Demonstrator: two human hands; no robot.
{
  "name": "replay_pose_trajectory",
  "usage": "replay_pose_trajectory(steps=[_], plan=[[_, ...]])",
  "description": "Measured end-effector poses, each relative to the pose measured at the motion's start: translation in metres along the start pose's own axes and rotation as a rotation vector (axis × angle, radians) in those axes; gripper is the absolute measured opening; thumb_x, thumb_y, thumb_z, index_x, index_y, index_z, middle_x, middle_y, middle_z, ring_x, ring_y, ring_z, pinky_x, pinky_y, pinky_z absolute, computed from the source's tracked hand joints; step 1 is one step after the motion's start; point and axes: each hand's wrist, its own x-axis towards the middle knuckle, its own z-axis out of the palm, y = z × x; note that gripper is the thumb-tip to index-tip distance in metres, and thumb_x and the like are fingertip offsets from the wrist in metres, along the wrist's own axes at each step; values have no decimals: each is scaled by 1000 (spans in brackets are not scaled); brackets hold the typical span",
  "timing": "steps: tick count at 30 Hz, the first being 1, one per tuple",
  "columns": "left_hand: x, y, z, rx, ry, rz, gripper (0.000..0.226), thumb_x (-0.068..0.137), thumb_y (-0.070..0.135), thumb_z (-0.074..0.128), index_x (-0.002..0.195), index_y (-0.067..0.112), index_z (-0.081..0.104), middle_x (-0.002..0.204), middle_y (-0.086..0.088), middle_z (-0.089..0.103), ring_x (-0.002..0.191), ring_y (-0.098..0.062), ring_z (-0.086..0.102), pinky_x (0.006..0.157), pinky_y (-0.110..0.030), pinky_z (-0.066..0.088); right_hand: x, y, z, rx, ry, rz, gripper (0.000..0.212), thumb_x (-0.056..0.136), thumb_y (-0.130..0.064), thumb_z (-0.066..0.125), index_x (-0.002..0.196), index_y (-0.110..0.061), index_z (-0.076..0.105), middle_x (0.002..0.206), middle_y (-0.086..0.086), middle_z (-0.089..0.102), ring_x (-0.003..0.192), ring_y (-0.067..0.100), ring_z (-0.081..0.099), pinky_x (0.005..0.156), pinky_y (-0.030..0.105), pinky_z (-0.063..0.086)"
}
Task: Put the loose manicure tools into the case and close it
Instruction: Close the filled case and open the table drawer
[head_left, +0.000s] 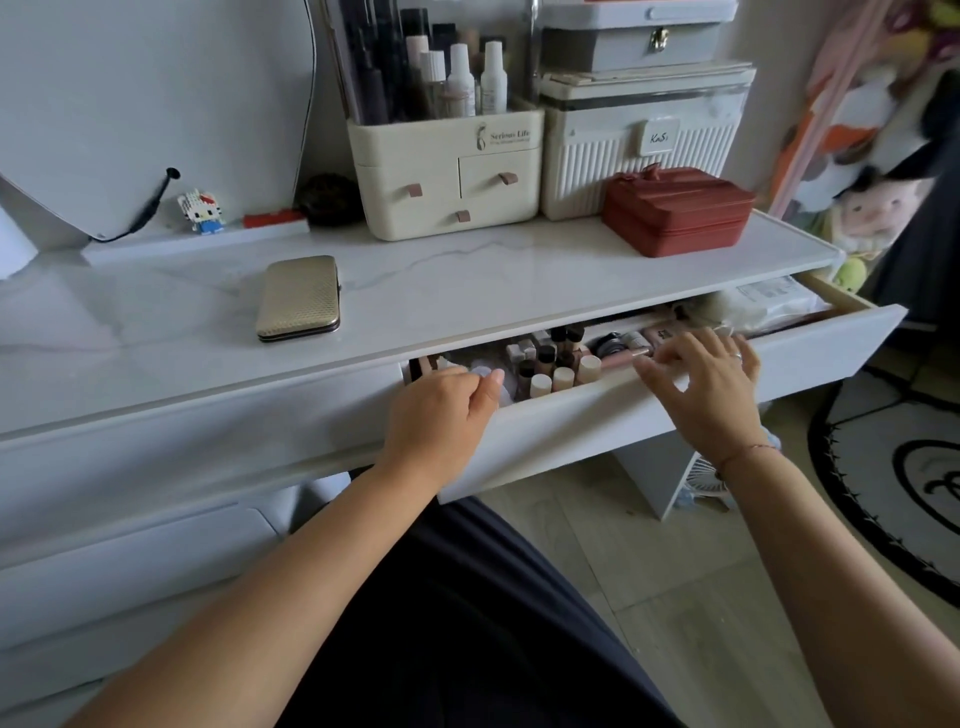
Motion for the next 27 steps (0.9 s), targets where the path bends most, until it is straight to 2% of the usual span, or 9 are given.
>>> replay_pose_trajectory(steps=[2,6,9,12,16,18,21,24,27], plan=[[-2,11,-5,34,-41,36,67,92,56,23,63,12,65,64,0,64,66,-21,61,61,-37,48,-3,0,-7,11,9,24,50,81,-67,33,69,-21,50,84,-8,49,93,21,48,94,40,30],[-8,28,-11,38,-129,120,61,96,50,35,56,14,63,58,5,64,58,-14,59,58,-28,44,-13,4,-23,74,28,53,58,86,-65,29,54,-17,37,60,-4,46,66,20,46,71,39,38],[-12,36,-7,48,-193,188,68,94,58,31,55,11,61,60,0,66,58,-17,60,60,-30,46,-23,8,-29,92,34,56,58,89,-60,33,52,-15,35,53,-3,41,55,18,39,63,34,33],[-17,40,-4,92,-216,246,76,88,67,21,53,11,60,56,-4,64,54,-19,58,63,-34,49,-28,10,-36,105,22,115,63,90,-61,33,54,-10,42,49,2,42,50,20,41,54,35,33],[-22,44,-14,19,-264,305,73,91,66,26,51,15,61,46,6,56,47,-8,55,58,-24,47,-23,-6,-42,42,5,227,59,91,-55,40,61,-7,54,53,7,53,57,27,51,54,35,39],[-14,38,-27,-47,-214,237,64,92,61,32,56,17,63,50,9,59,50,-6,58,55,-23,45,-13,-28,-42,83,-28,185,52,90,-51,44,60,-10,54,52,3,53,55,22,49,51,30,36],[11,2,-53,-110,55,3,54,90,56,35,71,20,70,62,5,67,65,-14,66,65,-32,51,15,-75,-28,321,-187,99,42,89,-46,50,68,-12,60,58,0,57,56,15,52,51,28,38],[37,-46,-82,-161,294,-191,43,96,42,39,88,14,70,86,-3,70,83,-20,65,73,-33,50,50,-131,5,758,-434,95,30,89,-41,55,93,-14,66,88,1,69,86,16,66,78,34,54],[62,-97,-105,-120,298,-493,42,97,40,39,114,8,61,116,-10,62,109,-26,55,85,-31,41,78,-188,46,1070,-727,187,32,92,-30,54,114,-8,57,109,6,62,108,20,59,96,35,49]])
